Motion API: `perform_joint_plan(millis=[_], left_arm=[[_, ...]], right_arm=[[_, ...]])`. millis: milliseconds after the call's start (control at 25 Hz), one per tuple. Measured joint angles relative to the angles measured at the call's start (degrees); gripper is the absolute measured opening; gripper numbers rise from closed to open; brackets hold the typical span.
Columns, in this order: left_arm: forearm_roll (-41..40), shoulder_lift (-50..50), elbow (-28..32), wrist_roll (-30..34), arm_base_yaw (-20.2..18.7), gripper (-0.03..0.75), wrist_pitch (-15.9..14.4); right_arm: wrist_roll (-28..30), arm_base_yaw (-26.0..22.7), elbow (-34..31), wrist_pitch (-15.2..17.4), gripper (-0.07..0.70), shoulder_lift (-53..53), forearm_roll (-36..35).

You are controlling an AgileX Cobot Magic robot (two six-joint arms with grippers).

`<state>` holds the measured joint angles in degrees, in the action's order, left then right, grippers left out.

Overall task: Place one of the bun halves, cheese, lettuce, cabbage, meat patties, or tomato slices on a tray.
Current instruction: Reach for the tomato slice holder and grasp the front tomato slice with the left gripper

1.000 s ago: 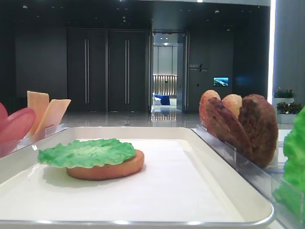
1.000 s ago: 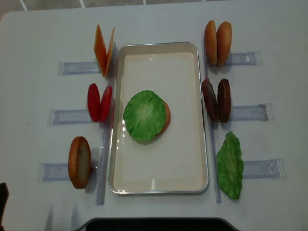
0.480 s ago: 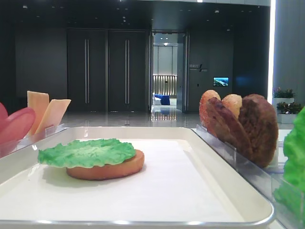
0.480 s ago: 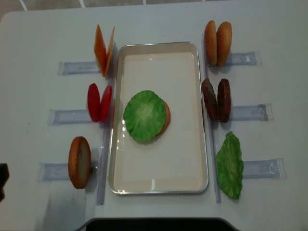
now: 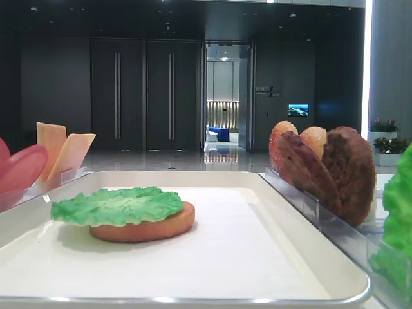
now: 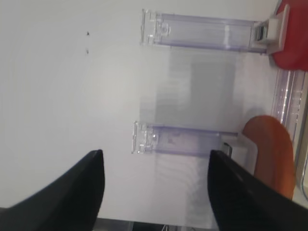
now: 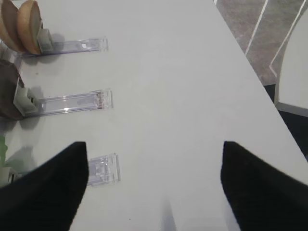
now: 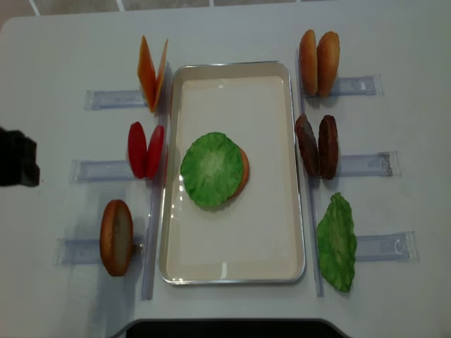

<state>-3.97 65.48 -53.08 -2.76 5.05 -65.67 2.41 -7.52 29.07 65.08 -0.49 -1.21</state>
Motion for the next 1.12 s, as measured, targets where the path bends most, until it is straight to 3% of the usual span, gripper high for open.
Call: perform_joint_plan(millis=[320,560,960,1120], left_arm=[[2.34,15.41,-13.97,0.73,0.00,0.506,1.44],[5.68,20.08,-18.42,0.78,-1.65,0.506,2.34],[2.14,23.66,-18.90,-15.73,-20.38,0.506,5.03],[1.08,24.76,-18.90,-22.10,-25.27,0.506,6.33]], right_arm=[[0.00,0.00,0.00,0.00,0.538,0.00,0.00],[0.00,0.00,0.00,0.00,0.538,0.00,0.00],[0.00,0.00,0.00,0.00,0.538,0.00,0.00],[0.00,0.00,0.00,0.00,0.538,0.00,0.00]])
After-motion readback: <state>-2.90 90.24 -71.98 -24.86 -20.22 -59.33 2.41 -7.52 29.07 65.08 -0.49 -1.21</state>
